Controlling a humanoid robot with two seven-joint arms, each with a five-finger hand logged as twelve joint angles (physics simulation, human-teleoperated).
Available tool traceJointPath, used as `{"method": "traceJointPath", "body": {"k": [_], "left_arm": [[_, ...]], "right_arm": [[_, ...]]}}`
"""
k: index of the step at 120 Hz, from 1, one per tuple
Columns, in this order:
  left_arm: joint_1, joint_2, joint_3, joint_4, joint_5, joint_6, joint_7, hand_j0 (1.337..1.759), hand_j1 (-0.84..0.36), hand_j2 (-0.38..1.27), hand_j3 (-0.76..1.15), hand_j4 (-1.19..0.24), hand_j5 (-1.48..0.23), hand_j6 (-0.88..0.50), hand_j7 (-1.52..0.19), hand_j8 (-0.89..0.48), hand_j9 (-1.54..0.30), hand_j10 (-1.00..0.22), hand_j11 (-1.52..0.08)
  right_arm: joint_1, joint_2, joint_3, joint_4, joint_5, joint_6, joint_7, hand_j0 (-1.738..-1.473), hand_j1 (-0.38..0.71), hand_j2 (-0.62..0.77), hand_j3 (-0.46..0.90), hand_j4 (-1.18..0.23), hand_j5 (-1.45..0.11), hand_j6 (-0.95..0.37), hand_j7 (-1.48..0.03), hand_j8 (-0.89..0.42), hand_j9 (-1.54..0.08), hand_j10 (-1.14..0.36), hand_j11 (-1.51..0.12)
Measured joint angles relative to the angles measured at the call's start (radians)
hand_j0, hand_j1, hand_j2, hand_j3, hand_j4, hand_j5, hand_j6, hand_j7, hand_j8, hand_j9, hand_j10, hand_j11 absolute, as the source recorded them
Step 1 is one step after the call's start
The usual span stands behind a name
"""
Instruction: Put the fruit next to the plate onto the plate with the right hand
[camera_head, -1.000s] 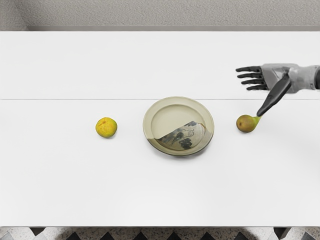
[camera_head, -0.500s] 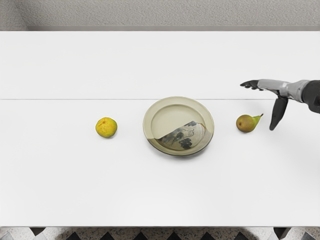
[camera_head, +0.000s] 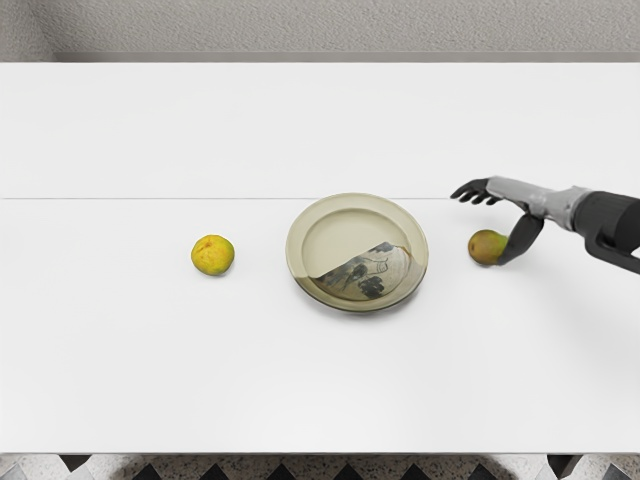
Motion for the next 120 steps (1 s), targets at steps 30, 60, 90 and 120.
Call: {"method": "traceJointPath", "body": {"k": [30, 60, 90, 120], "left_arm": [[0.0, 0.0, 0.0, 0.0, 0.0, 0.0, 0.0, 1.658, 0.35, 0.0, 0.0, 0.0, 0.0, 0.0, 0.0, 0.0, 0.0, 0.0, 0.0], [0.0, 0.0, 0.0, 0.0, 0.0, 0.0, 0.0, 1.658, 0.35, 0.0, 0.0, 0.0, 0.0, 0.0, 0.0, 0.0, 0.0, 0.0, 0.0], [0.0, 0.0, 0.0, 0.0, 0.0, 0.0, 0.0, 1.658, 0.35, 0.0, 0.0, 0.0, 0.0, 0.0, 0.0, 0.0, 0.0, 0.0, 0.0], [0.0, 0.0, 0.0, 0.0, 0.0, 0.0, 0.0, 1.658, 0.35, 0.0, 0.0, 0.0, 0.0, 0.0, 0.0, 0.0, 0.0, 0.0, 0.0]], "right_arm": [[-0.029, -0.048, -0.002, 0.016, 0.002, 0.009, 0.006, -1.658, 0.1, -0.07, 0.0, -0.38, -0.49, -0.39, -0.49, -0.38, -0.49, -0.38, -0.49], [-0.048, -0.036, -0.01, 0.015, 0.002, 0.008, 0.002, -1.656, 0.2, -0.05, 0.0, -0.5, -0.58, -0.48, -0.61, -0.47, -0.59, -0.5, -0.59], [-0.05, -0.02, -0.01, 0.013, 0.027, 0.012, 0.0, -1.651, 0.23, 0.1, 0.0, -0.59, -0.7, -0.44, -0.73, -0.44, -0.72, -0.51, -0.74], [-0.045, -0.044, 0.011, 0.013, 0.135, 0.042, 0.002, -1.654, 0.22, 0.26, 0.0, -0.65, -0.85, -0.46, -0.85, -0.49, -0.86, -0.58, -0.87]]}}
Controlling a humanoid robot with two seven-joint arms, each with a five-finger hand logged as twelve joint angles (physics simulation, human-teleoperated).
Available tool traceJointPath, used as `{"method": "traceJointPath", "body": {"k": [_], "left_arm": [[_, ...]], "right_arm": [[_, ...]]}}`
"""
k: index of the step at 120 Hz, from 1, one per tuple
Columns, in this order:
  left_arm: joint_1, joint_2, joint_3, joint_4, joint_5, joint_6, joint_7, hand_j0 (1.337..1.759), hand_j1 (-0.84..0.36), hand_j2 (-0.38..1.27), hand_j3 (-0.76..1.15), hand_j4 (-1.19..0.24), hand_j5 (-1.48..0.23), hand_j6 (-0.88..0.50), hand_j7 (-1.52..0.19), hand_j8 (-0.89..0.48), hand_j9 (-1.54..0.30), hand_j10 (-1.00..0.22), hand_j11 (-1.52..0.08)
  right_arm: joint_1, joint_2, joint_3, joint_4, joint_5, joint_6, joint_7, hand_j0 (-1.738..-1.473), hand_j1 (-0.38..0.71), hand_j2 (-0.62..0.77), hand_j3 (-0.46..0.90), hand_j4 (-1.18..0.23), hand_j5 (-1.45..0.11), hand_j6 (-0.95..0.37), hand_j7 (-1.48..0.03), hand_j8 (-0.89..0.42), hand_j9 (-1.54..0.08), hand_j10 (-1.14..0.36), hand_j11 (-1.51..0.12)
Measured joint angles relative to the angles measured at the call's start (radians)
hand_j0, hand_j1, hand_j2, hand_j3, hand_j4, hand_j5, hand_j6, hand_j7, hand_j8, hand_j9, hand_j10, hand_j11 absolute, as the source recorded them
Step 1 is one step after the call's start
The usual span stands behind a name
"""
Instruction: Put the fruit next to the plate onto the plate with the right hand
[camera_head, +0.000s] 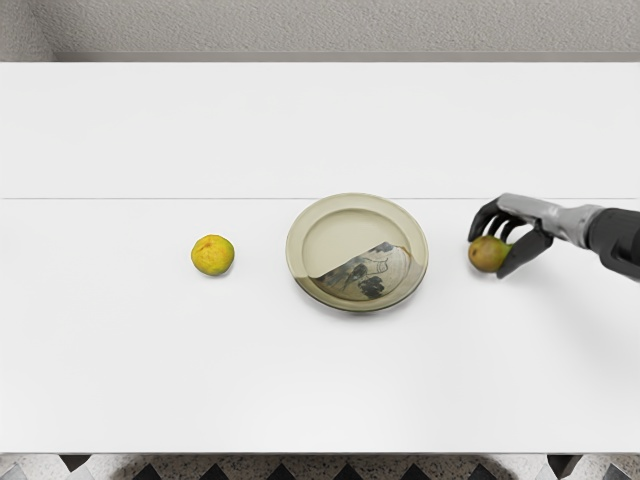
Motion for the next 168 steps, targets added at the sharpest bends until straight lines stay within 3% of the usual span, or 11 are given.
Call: {"method": "traceJointPath", "body": {"k": [64, 109, 142, 168], "left_arm": [[0.0, 0.0, 0.0, 0.0, 0.0, 0.0, 0.0, 1.658, 0.35, 0.0, 0.0, 0.0, 0.0, 0.0, 0.0, 0.0, 0.0, 0.0, 0.0], [0.0, 0.0, 0.0, 0.0, 0.0, 0.0, 0.0, 1.658, 0.35, 0.0, 0.0, 0.0, 0.0, 0.0, 0.0, 0.0, 0.0, 0.0, 0.0], [0.0, 0.0, 0.0, 0.0, 0.0, 0.0, 0.0, 1.658, 0.35, 0.0, 0.0, 0.0, 0.0, 0.0, 0.0, 0.0, 0.0, 0.0, 0.0], [0.0, 0.0, 0.0, 0.0, 0.0, 0.0, 0.0, 1.658, 0.35, 0.0, 0.0, 0.0, 0.0, 0.0, 0.0, 0.0, 0.0, 0.0, 0.0]], "right_arm": [[0.033, -0.002, 0.112, 0.032, 0.167, 0.137, 0.002, -1.656, 0.21, 0.3, 0.0, -0.68, -0.91, -0.46, -0.89, -0.48, -0.93, -0.59, -0.93], [0.068, 0.121, 0.126, 0.044, 0.218, 0.134, -0.003, -1.658, 0.23, 0.32, 0.0, -0.67, -0.93, -0.45, -0.9, -0.47, -0.93, -0.58, -0.94], [0.076, 0.249, 0.12, 0.032, 0.22, 0.129, -0.028, -1.658, 0.26, 0.37, 0.0, -0.67, -0.93, -0.43, -0.9, -0.46, -0.93, -0.56, -0.94], [0.071, 0.274, 0.106, 0.023, 0.222, 0.114, -0.031, -1.657, 0.22, 0.29, 0.0, -0.67, -0.91, -0.44, -0.89, -0.47, -0.92, -0.57, -0.92]]}}
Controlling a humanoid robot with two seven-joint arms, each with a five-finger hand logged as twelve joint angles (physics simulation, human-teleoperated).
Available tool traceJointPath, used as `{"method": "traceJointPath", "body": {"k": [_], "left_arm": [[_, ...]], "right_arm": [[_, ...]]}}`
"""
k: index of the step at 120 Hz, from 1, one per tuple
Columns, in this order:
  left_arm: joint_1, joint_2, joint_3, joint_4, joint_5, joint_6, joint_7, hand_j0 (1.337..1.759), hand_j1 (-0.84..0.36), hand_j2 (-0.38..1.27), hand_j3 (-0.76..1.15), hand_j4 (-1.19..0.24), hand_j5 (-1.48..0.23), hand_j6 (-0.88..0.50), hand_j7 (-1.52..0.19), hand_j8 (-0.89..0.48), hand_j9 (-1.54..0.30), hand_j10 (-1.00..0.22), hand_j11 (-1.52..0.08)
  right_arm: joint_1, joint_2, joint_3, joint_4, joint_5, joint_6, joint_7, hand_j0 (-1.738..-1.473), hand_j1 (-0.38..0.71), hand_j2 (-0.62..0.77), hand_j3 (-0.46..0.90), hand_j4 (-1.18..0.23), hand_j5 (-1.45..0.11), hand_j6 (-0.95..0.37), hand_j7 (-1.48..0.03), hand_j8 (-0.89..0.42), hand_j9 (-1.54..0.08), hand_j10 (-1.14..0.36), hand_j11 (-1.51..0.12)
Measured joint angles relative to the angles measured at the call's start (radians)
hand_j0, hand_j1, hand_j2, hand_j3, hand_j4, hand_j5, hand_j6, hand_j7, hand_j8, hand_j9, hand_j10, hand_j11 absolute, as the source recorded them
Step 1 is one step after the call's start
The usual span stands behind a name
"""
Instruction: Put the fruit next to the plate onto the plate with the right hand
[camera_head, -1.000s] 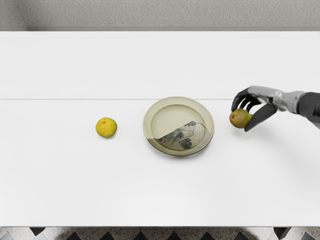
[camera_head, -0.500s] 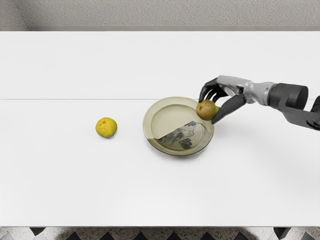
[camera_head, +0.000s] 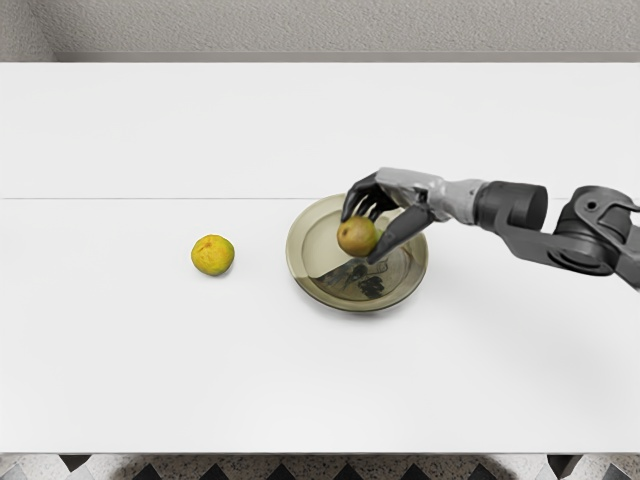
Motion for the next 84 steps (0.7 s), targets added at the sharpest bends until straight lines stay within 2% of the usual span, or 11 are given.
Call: {"method": "traceJointPath", "body": {"k": [9, 15, 33, 44, 53, 65, 84], "left_arm": [[0.0, 0.0, 0.0, 0.0, 0.0, 0.0, 0.0, 1.658, 0.35, 0.0, 0.0, 0.0, 0.0, 0.0, 0.0, 0.0, 0.0, 0.0, 0.0], [0.0, 0.0, 0.0, 0.0, 0.0, 0.0, 0.0, 1.658, 0.35, 0.0, 0.0, 0.0, 0.0, 0.0, 0.0, 0.0, 0.0, 0.0, 0.0], [0.0, 0.0, 0.0, 0.0, 0.0, 0.0, 0.0, 1.658, 0.35, 0.0, 0.0, 0.0, 0.0, 0.0, 0.0, 0.0, 0.0, 0.0, 0.0], [0.0, 0.0, 0.0, 0.0, 0.0, 0.0, 0.0, 1.658, 0.35, 0.0, 0.0, 0.0, 0.0, 0.0, 0.0, 0.0, 0.0, 0.0, 0.0], [-0.019, 0.0, -0.001, 0.0, 0.0, 0.0, 0.0, 1.658, 0.35, 0.0, 0.0, 0.0, 0.0, 0.0, 0.0, 0.0, 0.0, 0.0, 0.0], [-0.024, 0.0, 0.0, 0.0, 0.0, -0.001, -0.001, 1.658, 0.35, 0.0, 0.0, 0.0, 0.0, 0.0, 0.0, 0.0, 0.0, 0.0, 0.0], [-0.02, 0.0, 0.0, 0.0, -0.001, -0.001, -0.001, 1.658, 0.35, 0.0, 0.0, 0.0, 0.0, 0.0, 0.0, 0.0, 0.0, 0.0, 0.0]], "right_arm": [[-0.004, 0.002, -0.005, -0.001, 0.0, -0.004, 0.0, -1.657, 0.22, 0.25, 0.0, -0.65, -0.88, -0.44, -0.86, -0.47, -0.88, -0.57, -0.89], [-0.007, 0.002, -0.006, -0.001, -0.001, -0.007, 0.0, -1.657, 0.2, 0.19, 0.0, -0.59, -0.8, -0.43, -0.79, -0.46, -0.81, -0.53, -0.81], [-0.01, -0.015, -0.004, 0.003, 0.0, -0.026, -0.002, -1.658, -0.06, 0.09, 0.0, -0.31, -0.41, -0.23, -0.4, -0.24, -0.41, -0.28, -0.42], [-0.007, -0.067, 0.018, 0.01, 0.013, 0.005, -0.034, -1.658, -0.16, 0.06, 0.0, -0.2, -0.27, -0.16, -0.27, -0.16, -0.27, -0.19, -0.28], [-0.006, -0.158, 0.041, 0.016, 0.097, 0.086, -0.062, -1.658, -0.21, 0.04, 0.0, -0.15, -0.2, -0.11, -0.19, -0.12, -0.2, -0.13, -0.2], [-0.006, -0.266, 0.054, 0.019, 0.221, 0.189, -0.079, -1.658, -0.25, 0.02, 0.0, -0.1, -0.13, -0.08, -0.13, -0.08, -0.13, -0.09, -0.13], [-0.01, -0.334, 0.054, 0.019, 0.342, 0.246, -0.088, -1.658, -0.29, 0.01, 0.0, -0.06, -0.07, -0.05, -0.07, -0.05, -0.07, -0.05, -0.07]]}}
